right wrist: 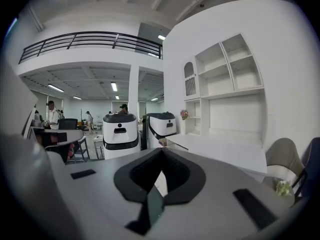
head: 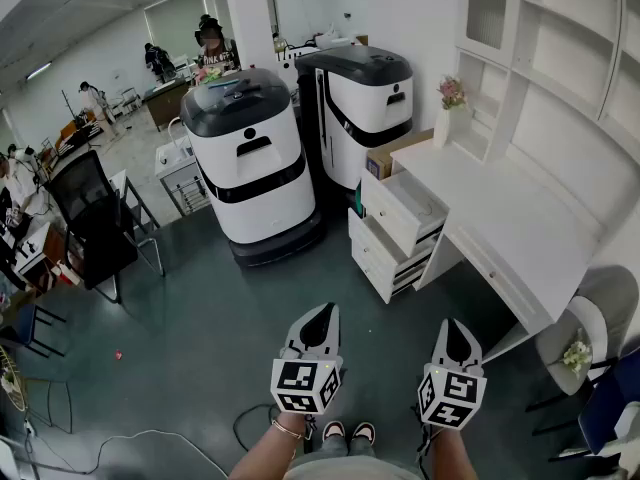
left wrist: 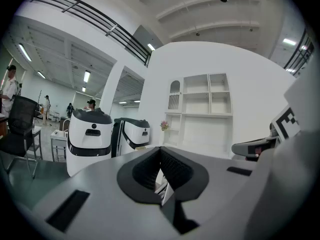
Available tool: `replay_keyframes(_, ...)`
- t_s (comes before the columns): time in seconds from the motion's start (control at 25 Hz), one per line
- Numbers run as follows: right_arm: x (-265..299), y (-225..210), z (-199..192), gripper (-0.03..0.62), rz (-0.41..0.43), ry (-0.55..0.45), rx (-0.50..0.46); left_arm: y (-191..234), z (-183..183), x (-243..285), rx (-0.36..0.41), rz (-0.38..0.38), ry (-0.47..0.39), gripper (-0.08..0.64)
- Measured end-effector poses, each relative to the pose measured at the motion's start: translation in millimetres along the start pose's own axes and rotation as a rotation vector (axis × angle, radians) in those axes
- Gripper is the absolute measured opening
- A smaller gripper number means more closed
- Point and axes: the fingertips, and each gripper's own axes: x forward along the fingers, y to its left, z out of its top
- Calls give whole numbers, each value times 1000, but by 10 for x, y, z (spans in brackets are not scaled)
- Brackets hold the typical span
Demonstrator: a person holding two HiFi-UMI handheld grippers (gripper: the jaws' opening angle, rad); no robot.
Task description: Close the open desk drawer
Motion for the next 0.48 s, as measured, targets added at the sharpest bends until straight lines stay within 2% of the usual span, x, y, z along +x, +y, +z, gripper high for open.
replay_keyframes(0.48, -9, 65, -45, 6, 13, -4, 29, 44, -22, -66, -6, -6, 7, 11)
